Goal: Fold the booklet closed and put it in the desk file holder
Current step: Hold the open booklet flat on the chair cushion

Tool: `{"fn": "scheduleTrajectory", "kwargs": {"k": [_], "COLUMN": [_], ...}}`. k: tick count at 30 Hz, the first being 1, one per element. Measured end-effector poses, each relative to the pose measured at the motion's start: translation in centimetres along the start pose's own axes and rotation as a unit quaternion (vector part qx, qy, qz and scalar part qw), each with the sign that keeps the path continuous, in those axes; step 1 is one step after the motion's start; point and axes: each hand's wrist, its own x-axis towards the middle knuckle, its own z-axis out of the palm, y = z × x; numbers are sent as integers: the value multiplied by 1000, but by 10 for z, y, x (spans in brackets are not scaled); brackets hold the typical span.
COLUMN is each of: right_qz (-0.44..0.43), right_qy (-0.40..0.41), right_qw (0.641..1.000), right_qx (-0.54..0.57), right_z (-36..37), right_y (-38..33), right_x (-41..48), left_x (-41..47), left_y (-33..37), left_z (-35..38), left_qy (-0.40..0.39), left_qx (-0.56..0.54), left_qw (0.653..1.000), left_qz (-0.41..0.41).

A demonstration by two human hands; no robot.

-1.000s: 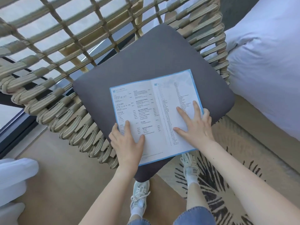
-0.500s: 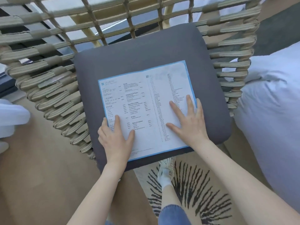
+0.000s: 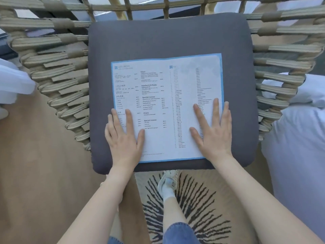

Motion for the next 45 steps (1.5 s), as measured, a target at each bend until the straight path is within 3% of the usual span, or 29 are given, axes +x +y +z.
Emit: {"fn": "scheduleTrajectory", "kwargs": {"k": [7,18,27,34,38,45], "right_qz": [0,76,28,42,46,61], "right_qy": [-8,-119,-162,-138,-136,-138], "right_qw": [1000,988,986,989,989,987], "right_qx": [-5,57,24,36,42,59], "right_z": [-5,-69,-54,-51,-52,-54], "right_y": [-1,31,58,59,57,56], "right_x": [1,2,5,5,6,5], "left_x": [0,18,15,19,20,11], "left_y": [3,-4,-5,-12,-17,16], "left_z": [-8,-74,-58,-70,-87,-118], "left_qy": [-13,-42,-22,-51,-100,-102], "left_qx": [-1,-177,-188,-377,-481,-526], "left_qw": [1000,980,980,913,856,838], "left_qz": [-5,-80,-68,-149,-161,-99]}}
